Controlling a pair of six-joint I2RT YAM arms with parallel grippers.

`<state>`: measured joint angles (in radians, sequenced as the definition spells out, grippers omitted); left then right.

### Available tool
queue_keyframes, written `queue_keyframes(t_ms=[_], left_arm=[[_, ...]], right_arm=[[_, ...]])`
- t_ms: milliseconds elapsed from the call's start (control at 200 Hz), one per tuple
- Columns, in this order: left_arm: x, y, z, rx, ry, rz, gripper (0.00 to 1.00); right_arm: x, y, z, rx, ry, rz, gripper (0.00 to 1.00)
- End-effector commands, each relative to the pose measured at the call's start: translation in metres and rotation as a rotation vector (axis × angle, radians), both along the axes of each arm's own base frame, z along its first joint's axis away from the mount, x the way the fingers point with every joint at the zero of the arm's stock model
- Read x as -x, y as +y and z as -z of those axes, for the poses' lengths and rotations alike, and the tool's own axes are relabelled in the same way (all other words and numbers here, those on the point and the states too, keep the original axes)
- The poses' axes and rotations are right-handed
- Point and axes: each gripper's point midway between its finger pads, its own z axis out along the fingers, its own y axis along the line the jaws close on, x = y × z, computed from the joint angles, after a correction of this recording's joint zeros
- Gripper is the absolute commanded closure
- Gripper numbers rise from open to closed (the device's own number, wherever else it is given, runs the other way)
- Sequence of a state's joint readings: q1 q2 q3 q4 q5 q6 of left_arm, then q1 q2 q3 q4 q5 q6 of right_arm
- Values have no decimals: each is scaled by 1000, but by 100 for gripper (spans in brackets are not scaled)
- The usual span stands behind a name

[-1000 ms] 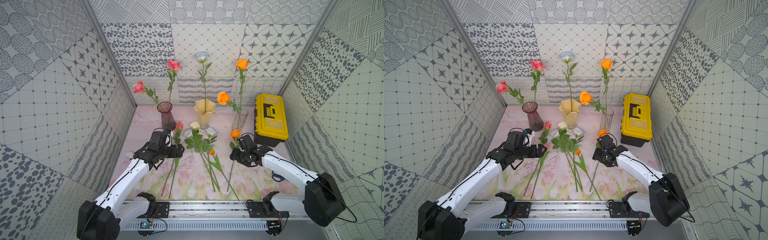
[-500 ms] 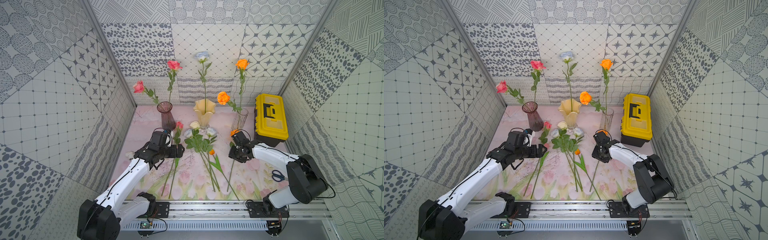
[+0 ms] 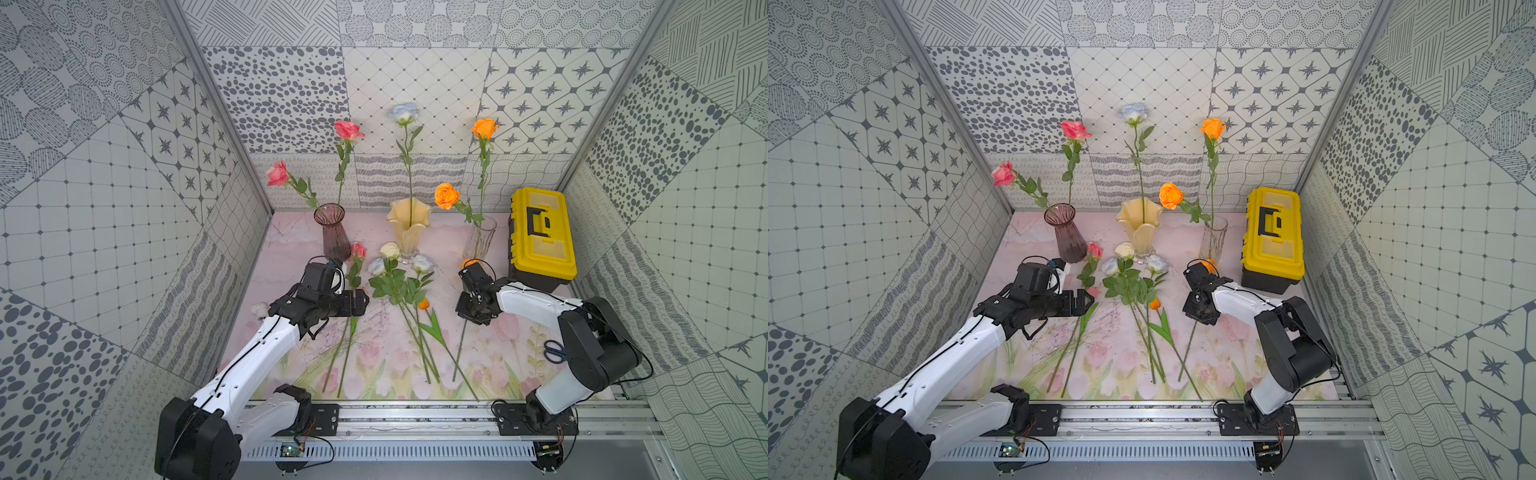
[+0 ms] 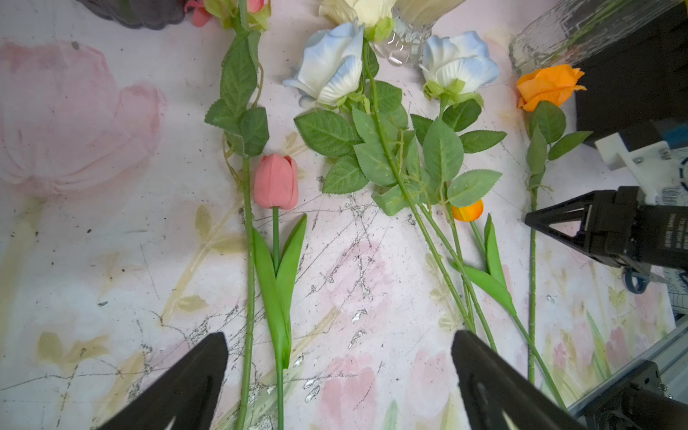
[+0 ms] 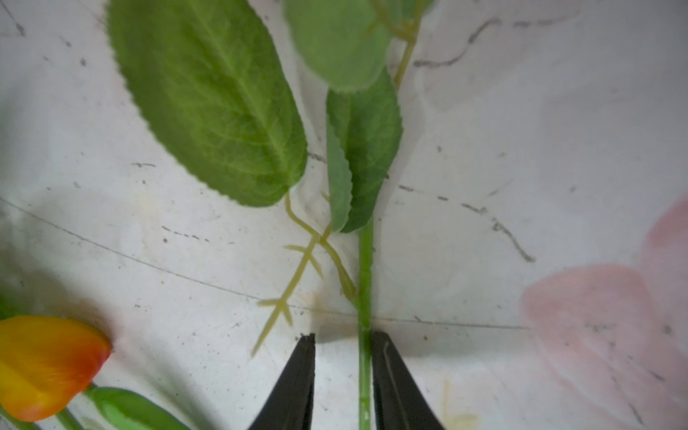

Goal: Arrange the flowers in different vases according to their variety
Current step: Pick up the flower at the center of the board.

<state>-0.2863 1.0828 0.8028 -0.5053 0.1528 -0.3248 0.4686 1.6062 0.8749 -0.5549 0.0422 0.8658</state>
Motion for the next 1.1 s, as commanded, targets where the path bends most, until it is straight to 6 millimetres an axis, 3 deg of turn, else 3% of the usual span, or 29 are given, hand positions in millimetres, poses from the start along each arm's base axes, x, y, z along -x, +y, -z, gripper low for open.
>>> queue_keyframes(t_ms=[0, 45, 135, 330, 530, 650, 845, 985, 1096], left_arm=[[0, -1, -2, 2, -1, 7, 1], [0, -1, -2, 1, 1, 7, 1], [0, -1, -2, 1, -1, 7, 1], [0, -2, -2, 2, 3, 6, 1], [1, -1, -1, 0, 4, 5, 1], [1, 0, -2, -3, 3, 3, 1], [1, 0, -2, -6, 0, 1, 1], [1, 0, -2, -7, 1, 1, 1], [1, 0, -2, -6, 2, 0, 1]], right_arm=[[7, -8, 1, 19, 1, 14, 62], [10, -11, 0, 19, -4, 20, 55], [14, -16, -5, 21, -23, 34, 52], [19, -17, -5, 19, -22, 31, 52], [5, -7, -1, 26, -28, 7, 53], [-3, -4, 3, 43, -16, -1, 61], [-5, -1, 7, 56, 1, -16, 100], [-7, 0, -11, 79, -70, -28, 100], [-11, 4, -44, 128, -195, -57, 100]])
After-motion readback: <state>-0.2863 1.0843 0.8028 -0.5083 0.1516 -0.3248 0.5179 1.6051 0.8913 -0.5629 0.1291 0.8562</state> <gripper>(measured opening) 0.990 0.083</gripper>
